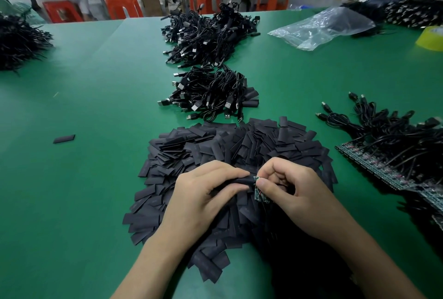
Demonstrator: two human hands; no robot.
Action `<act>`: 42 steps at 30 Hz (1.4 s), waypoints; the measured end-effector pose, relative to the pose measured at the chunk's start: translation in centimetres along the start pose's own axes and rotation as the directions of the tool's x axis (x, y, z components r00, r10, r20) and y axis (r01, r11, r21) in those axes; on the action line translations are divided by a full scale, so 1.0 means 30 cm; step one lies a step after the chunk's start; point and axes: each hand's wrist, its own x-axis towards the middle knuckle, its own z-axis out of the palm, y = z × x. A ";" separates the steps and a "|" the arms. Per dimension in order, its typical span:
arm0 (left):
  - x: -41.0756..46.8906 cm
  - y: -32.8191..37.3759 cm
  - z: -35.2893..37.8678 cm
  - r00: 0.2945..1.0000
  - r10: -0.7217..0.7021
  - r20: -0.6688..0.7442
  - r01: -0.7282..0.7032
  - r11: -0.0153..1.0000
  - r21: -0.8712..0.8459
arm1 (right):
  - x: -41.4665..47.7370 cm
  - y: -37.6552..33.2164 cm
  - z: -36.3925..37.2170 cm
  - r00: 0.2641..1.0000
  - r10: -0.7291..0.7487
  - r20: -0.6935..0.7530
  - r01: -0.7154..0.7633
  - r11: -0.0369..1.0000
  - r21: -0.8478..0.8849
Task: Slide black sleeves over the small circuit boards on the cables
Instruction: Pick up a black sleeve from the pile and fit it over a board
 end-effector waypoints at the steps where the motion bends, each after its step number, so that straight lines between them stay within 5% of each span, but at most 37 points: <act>1: 0.000 0.000 0.000 1.000 0.003 -0.002 -0.003 1.000 -0.001 | -0.001 0.000 -0.002 1.000 -0.002 0.001 0.002 1.000 0.002; 10: -0.006 0.001 0.006 0.999 0.039 0.027 -0.040 0.999 0.028 | -0.003 -0.003 0.004 1.000 -0.001 0.013 0.002 1.000 -0.027; 18: 0.004 0.001 0.003 0.997 -0.017 -0.069 0.018 1.000 0.004 | 0.000 -0.013 0.001 0.992 -0.009 -0.123 0.012 1.000 0.027; 42: 0.000 0.003 0.017 0.993 -0.003 -0.122 0.005 1.000 0.017 | -0.003 -0.033 0.021 0.995 0.018 -0.099 -0.011 0.998 0.065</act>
